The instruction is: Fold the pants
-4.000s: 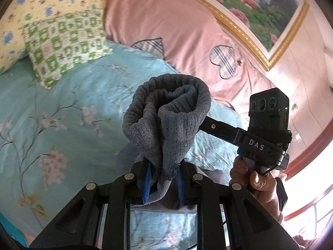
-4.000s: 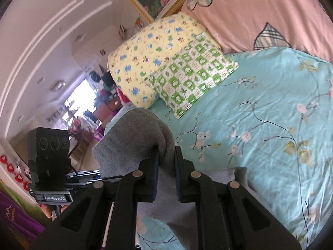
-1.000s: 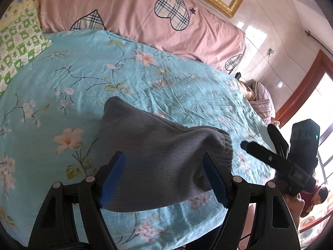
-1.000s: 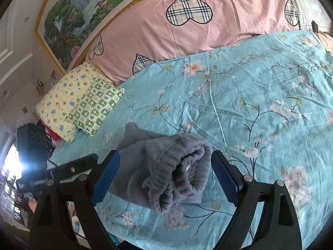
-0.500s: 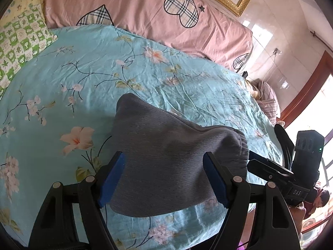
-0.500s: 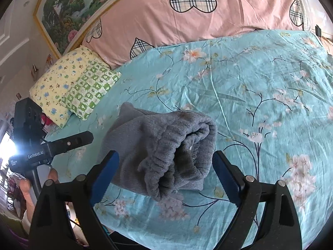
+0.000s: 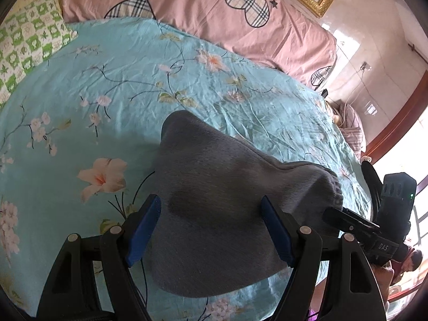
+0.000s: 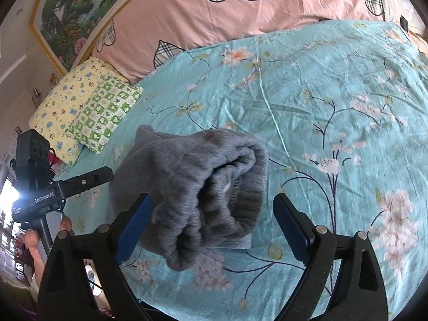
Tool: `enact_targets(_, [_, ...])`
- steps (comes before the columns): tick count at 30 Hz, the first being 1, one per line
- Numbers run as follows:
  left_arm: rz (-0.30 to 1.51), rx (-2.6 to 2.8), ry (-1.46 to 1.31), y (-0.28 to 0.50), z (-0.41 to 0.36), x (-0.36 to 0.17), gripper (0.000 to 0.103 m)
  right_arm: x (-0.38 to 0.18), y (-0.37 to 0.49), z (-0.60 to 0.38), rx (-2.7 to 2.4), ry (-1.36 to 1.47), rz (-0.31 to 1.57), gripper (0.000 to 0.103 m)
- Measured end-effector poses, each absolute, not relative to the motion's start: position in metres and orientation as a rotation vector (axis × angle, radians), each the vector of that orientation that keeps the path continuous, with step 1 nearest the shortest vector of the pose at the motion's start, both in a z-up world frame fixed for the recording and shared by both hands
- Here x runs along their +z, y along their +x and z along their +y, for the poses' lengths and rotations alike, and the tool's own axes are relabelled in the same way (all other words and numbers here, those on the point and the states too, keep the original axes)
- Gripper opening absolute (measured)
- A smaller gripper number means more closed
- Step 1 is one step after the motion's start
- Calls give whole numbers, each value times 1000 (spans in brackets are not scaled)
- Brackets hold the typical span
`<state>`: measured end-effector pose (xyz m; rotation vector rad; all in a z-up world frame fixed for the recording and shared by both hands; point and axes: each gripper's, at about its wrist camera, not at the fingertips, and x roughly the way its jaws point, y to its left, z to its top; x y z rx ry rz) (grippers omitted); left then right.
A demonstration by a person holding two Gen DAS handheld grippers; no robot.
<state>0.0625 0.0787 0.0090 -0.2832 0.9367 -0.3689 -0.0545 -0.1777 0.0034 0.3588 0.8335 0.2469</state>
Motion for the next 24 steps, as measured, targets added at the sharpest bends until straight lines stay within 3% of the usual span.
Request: enact_targets(24, [1023, -367, -371, 95, 90, -33, 82, -30, -24, -188, 342, 469, 920, 91])
